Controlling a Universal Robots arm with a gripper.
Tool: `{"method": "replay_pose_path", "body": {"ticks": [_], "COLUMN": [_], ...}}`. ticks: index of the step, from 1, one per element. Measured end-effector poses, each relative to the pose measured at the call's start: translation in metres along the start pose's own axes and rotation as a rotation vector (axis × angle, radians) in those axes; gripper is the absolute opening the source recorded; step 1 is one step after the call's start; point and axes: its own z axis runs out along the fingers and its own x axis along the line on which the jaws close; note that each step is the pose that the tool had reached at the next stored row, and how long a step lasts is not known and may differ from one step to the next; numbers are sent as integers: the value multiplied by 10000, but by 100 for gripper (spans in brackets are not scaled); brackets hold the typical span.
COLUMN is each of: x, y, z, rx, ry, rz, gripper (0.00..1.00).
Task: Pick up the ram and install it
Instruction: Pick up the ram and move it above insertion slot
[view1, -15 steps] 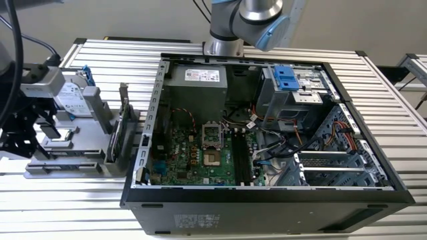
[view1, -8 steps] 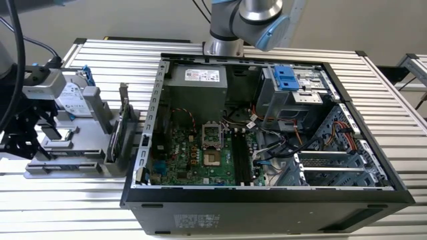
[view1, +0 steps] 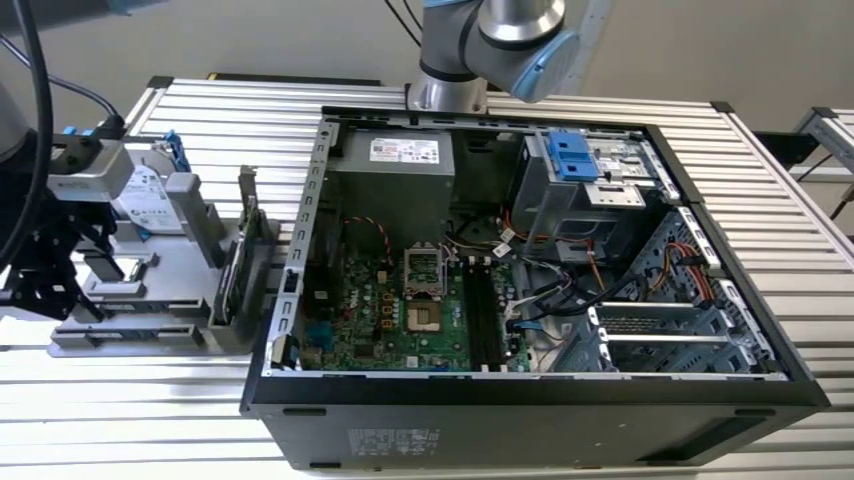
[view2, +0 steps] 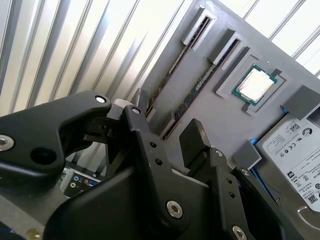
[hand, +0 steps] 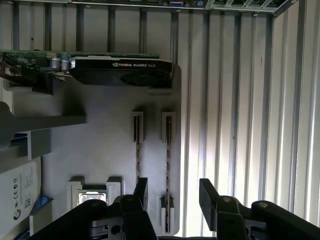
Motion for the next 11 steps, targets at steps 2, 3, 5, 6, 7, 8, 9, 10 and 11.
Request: {"method": "replay_pose_path", "body": {"ticks": [2,3,5,6,7,8,9,10,11], "x": [0,1,0,1,1,1,1,1,2], "y": [0,0,0,0,0,-1,-1,-1,-1], "z": [3,9,19,26,34,43,54,63,73], "rx": [0,-4,0,0,-1,-2,-4,-4,-5], "ry": [0,-4,-26,-31,-35,-37,-39,-39,-39], "rz": [0,1,0,-1,-1,0,0,-1,0], "gripper": [100,100,100,100,100,100,100,100,100]}}
